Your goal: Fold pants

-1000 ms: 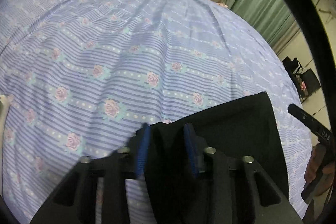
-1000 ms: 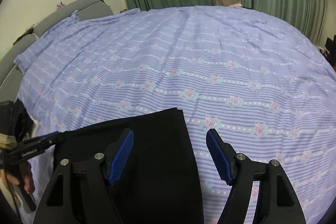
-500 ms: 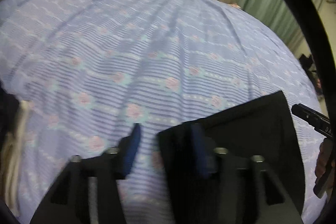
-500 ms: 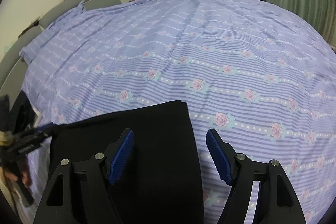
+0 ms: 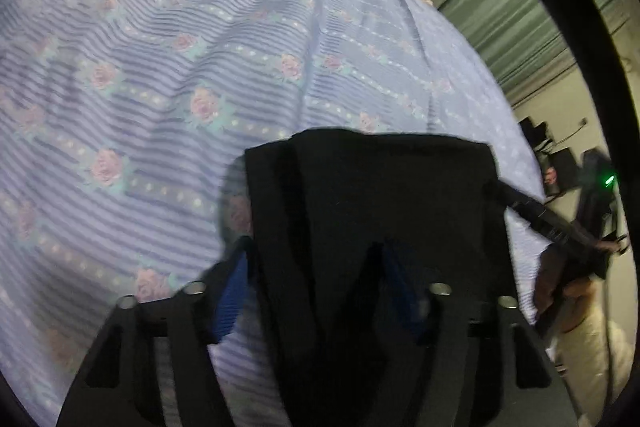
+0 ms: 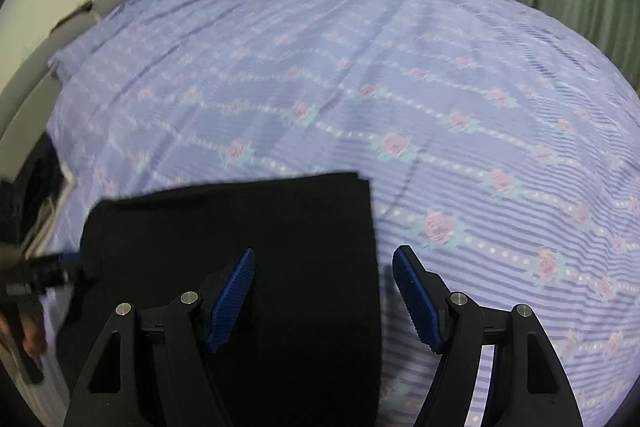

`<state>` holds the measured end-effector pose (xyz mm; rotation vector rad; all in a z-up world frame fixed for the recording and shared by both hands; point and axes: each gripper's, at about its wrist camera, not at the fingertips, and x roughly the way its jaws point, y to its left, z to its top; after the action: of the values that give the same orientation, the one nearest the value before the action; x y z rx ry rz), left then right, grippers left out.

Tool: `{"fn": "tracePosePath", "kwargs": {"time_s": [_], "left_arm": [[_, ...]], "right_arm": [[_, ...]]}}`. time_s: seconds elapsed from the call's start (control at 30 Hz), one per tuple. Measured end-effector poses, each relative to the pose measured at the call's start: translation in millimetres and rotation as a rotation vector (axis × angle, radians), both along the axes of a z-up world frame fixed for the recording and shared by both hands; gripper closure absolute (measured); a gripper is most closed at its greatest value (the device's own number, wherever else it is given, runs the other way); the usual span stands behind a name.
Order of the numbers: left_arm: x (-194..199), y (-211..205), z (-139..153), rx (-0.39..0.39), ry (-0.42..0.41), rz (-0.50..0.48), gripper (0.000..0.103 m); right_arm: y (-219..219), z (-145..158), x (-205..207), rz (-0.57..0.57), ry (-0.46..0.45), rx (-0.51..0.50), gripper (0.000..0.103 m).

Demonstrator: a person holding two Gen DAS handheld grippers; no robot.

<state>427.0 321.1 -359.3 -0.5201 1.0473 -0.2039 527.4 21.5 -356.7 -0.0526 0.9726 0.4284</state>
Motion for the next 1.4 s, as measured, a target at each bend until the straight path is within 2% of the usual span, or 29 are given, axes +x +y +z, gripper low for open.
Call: {"fn": "tracePosePath", "kwargs": {"time_s": [0.03,0.07,0.2,0.3,0.37,0.47,0.5,0.53,0.57,0.6,0.67,0.77,0.97,1.07,1.13,1.27,1.4], "left_arm": [[1.8,1.0,3.8,-0.039,-0.019,-0.017,0.062],[4.0,1.7,5.1,-0.068,-0.028,-0.03,0.063],[23.7,-2.3,-13.7,-0.078,0.027,-0.067,0.055],[30.6,-3.0,-21.1,-0.111,0.026,-0.078,0.048],[32.8,-4.3,-20.3,-0.112,0.024,-0.077,0.049],[29.8,-4.4,-18.8,-0.124,0.014,-0.063,0.065],[27.3,-4.9,-16.8,-0.138,0.011,-0.062,0.08],[23.1,-3.8,-11.5,-0.147,0.002,-0.044,0.084],[19.6,-4.3,-6.6,-0.145,-0.01,-0.037,0.086],[16.0,-6.8,-1.0,-0.128,-0.024,-0.035,0.087],[10.4,-13.0,10.1,-0.092,-0.045,-0.038,0.088],[2.9,-20.7,27.8,-0.063,-0.075,-0.045,0.088],[-31.4,-40.3,67.8,0.003,-0.185,-0.056,0.089],[-50.3,-59.0,90.1,0.124,-0.249,-0.079,0.089],[-66.1,-69.3,100.9,0.154,-0.281,-0.088,0.089],[-82.4,-81.0,111.2,0.185,-0.307,-0.102,0.089],[-90.8,-107.8,122.7,0.268,-0.35,-0.135,0.089]], "right_arm": [[1.6,-2.5,0.6,0.015,0.011,0.008,0.031],[3.1,-4.7,0.9,0.024,0.018,0.014,0.031],[2.4,-11.7,7.7,0.032,0.033,0.027,0.031],[3.0,-15.3,13.5,0.047,0.046,0.031,0.031],[2.6,-17.6,17.8,0.053,0.056,0.049,0.031],[0.5,-22.2,24.2,0.048,0.077,0.078,0.034],[0.9,-22.2,24.9,0.045,0.079,0.08,0.045],[0.9,-20.8,24.1,0.041,0.078,0.077,0.049],[0.1,-18.0,22.0,0.033,0.072,0.075,0.061],[-1.2,-14.9,19.8,0.028,0.064,0.077,0.073],[-7.9,-4.4,13.9,0.01,0.049,0.099,0.086],[-14.9,17.9,0.8,0.003,0.013,0.139,0.093],[-29.3,57.4,-35.5,0.006,-0.055,0.148,0.095],[-36.8,76.9,-55.5,0.001,-0.081,0.171,0.095],[-40.9,85.8,-68.9,0.004,-0.091,0.165,0.095],[-55.6,95.2,-92.2,-0.004,-0.088,0.146,0.095],[-65.6,94.0,-103.8,-0.038,-0.087,0.133,0.095]]}}
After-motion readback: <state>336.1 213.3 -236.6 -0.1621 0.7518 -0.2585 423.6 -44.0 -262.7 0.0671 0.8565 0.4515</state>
